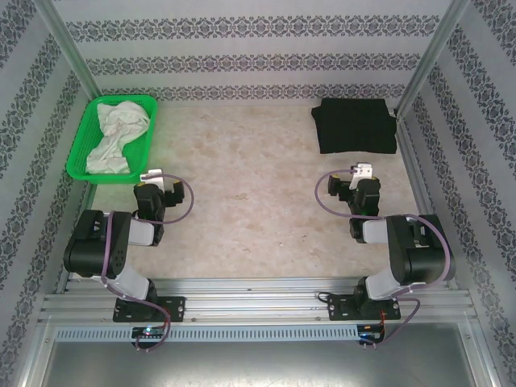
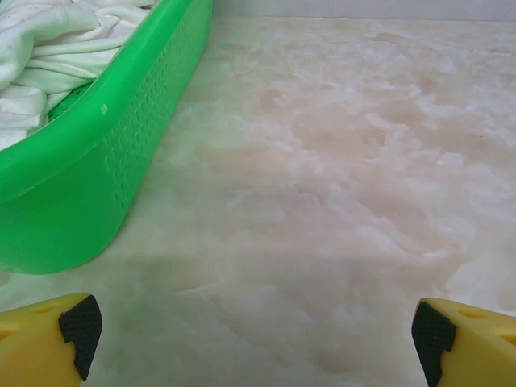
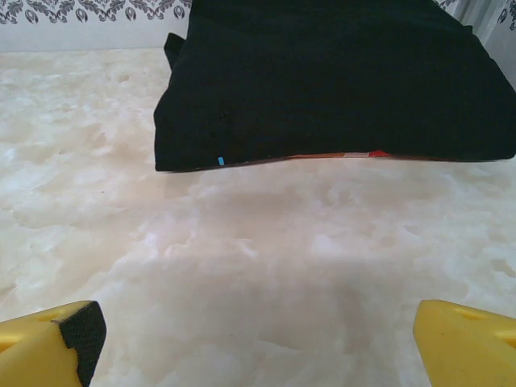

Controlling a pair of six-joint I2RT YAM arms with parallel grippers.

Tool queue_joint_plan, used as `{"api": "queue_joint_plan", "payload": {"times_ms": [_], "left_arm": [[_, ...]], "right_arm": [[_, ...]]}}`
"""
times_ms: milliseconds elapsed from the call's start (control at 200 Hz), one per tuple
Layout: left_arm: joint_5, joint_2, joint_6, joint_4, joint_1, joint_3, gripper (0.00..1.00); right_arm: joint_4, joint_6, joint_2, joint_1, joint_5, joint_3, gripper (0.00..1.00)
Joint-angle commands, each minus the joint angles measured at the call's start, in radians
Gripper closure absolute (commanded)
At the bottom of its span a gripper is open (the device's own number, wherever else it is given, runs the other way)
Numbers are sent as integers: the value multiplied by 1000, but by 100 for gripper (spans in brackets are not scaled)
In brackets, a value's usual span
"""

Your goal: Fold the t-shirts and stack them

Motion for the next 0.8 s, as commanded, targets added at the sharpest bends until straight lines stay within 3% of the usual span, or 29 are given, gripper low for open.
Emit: {"api": "queue_joint_plan", "payload": {"times_ms": [0, 570, 794], "left_arm": [[-9, -4, 17, 42, 1, 8, 0], [7, -4, 22, 32, 1, 14, 0], [87, -4, 54, -14, 1, 37, 0]], "right_arm": [[39, -8, -4, 0, 2, 7, 2], [39, -9, -4, 0, 2, 7, 2], [39, -8, -3, 0, 2, 9, 2]]}}
